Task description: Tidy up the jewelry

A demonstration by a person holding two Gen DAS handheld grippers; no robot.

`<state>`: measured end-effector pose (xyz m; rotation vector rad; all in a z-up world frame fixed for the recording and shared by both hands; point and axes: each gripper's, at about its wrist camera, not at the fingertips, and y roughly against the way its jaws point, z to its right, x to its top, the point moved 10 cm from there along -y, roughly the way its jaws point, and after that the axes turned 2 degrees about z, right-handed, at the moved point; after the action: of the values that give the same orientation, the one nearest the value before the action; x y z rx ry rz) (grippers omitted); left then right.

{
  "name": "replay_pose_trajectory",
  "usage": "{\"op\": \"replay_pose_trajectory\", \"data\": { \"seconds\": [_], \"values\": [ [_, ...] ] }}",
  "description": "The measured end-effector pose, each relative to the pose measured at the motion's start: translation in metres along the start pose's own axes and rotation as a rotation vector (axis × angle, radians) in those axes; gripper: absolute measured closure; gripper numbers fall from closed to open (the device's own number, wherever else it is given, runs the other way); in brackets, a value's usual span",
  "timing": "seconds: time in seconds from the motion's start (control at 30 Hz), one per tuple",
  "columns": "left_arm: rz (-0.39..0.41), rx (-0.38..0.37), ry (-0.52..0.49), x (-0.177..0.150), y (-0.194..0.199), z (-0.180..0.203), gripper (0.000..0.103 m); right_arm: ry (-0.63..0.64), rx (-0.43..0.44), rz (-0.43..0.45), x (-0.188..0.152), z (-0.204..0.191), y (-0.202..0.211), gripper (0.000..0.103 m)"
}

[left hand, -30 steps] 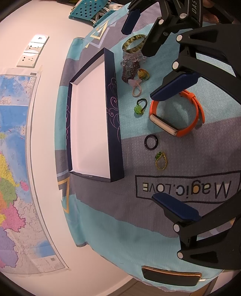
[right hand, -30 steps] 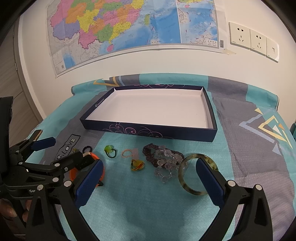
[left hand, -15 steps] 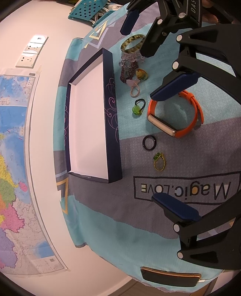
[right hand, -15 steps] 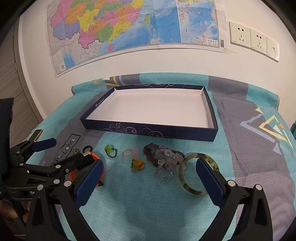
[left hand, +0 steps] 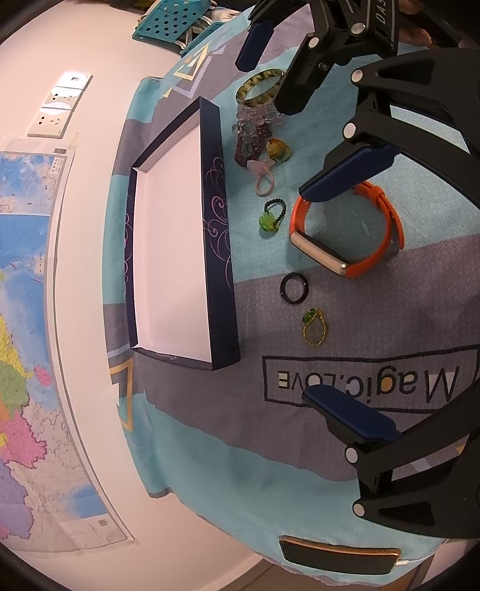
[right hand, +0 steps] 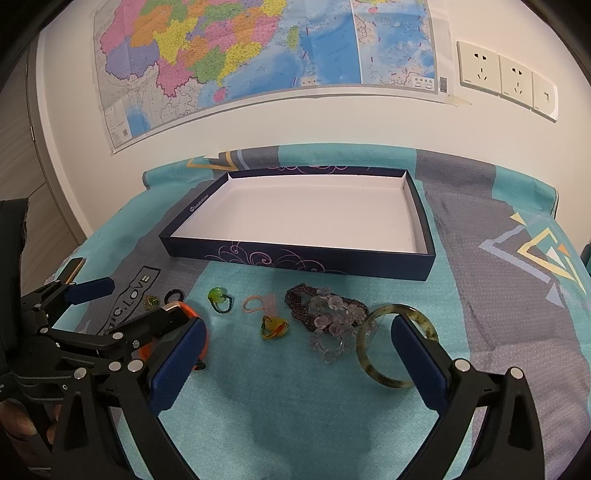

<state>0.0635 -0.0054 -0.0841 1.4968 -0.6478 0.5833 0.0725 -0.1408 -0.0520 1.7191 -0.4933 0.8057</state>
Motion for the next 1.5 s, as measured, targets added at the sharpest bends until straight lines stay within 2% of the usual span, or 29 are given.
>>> {"op": "replay_pose_trajectory", "data": {
  "seconds": [0.33,0.57,0.7,0.8,0.93,0.97,1.03,1.07,1.23,1.27,1.37,1.4,1.5],
  "values": [
    [-0.02,-0.004,0.004,-0.003,-0.004,-0.002,0.006,0.0,0.003,-0.001,0.0,0.0,0.0,0.006],
    [-0.031,-0.038,-0.022,-0.006,-0.007,0.003,0.006,-0.002,0.0,-0.005,-0.003,0.005,0.001,0.006],
    [-0.039,-0.06,-0.038,-0.008,-0.008,0.008,0.015,-0.021,-0.014,-0.002,-0.004,0.02,0.004,0.006],
    [-0.049,-0.087,-0.038,-0.01,-0.009,0.01,0.02,-0.058,-0.034,-0.009,-0.004,0.041,0.005,0.011],
    [-0.063,-0.125,-0.036,-0.012,-0.011,0.011,0.027,-0.109,-0.043,-0.036,-0.007,0.068,0.001,0.023],
    [-0.067,-0.13,-0.037,-0.012,-0.012,0.012,0.029,-0.121,-0.041,-0.047,-0.008,0.075,-0.001,0.028],
    [-0.074,-0.144,-0.041,-0.013,-0.013,0.012,0.039,-0.134,-0.041,-0.064,-0.01,0.084,-0.005,0.038],
    [-0.079,-0.157,-0.041,-0.014,-0.013,0.013,0.04,-0.136,-0.035,-0.071,-0.011,0.085,-0.006,0.042],
    [-0.107,-0.214,-0.053,-0.019,-0.015,0.017,0.066,-0.133,-0.014,-0.112,-0.015,0.093,-0.015,0.057],
    [-0.111,-0.223,-0.054,-0.02,-0.015,0.018,0.067,-0.13,-0.01,-0.116,-0.015,0.094,-0.016,0.062],
    [-0.115,-0.244,-0.059,-0.02,-0.016,0.02,0.069,-0.11,-0.002,-0.13,-0.016,0.093,-0.019,0.064],
    [-0.118,-0.254,-0.059,-0.02,-0.016,0.021,0.074,-0.102,-0.005,-0.134,-0.016,0.093,-0.021,0.064],
    [-0.119,-0.249,-0.077,-0.02,-0.016,0.023,0.078,-0.091,-0.004,-0.143,-0.015,0.093,-0.024,0.064]
  ]
}}
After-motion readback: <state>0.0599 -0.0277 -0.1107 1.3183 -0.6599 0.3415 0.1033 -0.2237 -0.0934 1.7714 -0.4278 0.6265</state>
